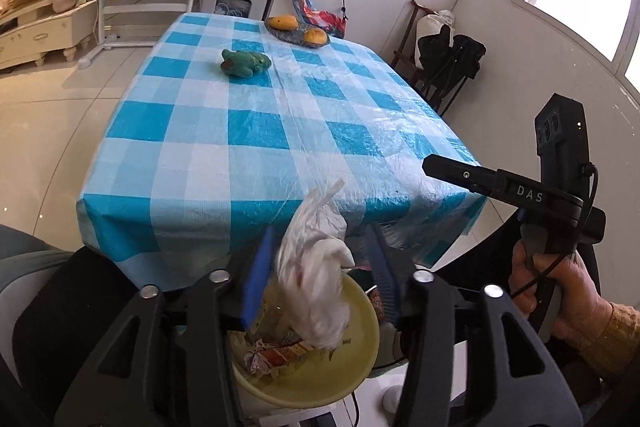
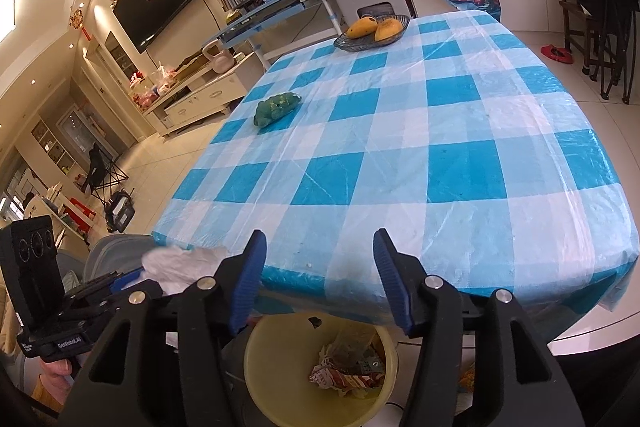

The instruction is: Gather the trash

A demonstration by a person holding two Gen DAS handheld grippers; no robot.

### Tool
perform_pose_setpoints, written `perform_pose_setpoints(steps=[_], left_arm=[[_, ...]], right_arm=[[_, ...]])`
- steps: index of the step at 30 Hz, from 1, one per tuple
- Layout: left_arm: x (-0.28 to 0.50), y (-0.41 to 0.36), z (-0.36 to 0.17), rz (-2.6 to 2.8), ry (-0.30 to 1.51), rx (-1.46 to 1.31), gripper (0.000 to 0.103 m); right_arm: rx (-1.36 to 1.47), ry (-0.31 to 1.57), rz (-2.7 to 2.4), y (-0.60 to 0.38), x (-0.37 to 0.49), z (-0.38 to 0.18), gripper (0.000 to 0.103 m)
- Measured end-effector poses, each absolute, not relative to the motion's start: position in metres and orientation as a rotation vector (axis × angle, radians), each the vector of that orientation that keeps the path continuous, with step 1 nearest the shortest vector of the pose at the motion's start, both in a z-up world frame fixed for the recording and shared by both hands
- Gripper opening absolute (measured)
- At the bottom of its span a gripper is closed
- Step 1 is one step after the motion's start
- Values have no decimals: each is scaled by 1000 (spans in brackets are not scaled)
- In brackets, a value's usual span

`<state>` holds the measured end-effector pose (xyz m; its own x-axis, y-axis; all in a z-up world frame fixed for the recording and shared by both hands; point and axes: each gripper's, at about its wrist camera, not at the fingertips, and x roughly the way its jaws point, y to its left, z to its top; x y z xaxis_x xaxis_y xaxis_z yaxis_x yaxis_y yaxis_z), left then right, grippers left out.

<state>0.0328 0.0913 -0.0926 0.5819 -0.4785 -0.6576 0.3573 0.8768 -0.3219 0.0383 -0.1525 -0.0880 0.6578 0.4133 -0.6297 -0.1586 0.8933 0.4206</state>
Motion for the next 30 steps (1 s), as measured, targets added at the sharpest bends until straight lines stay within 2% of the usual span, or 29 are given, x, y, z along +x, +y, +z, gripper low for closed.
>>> perform_pose_setpoints(steps=[1, 3, 6, 18, 30], left_arm=[[31, 92, -89, -487, 792, -159, 66], [27, 94, -83, -474, 751, -153, 79], [29, 99, -75, -406, 693, -143, 86], [79, 127, -59, -134, 576, -190, 87], [77, 114, -71, -148, 559, -90, 92]], right_arm=[[344, 791, 331, -152, 38, -88, 55], [341, 790, 327, -152, 39, -88, 56], [340, 790, 317, -152, 41, -89, 57], [316, 798, 269, -147, 48, -91, 62], [295, 804, 221, -138, 60, -95, 66]])
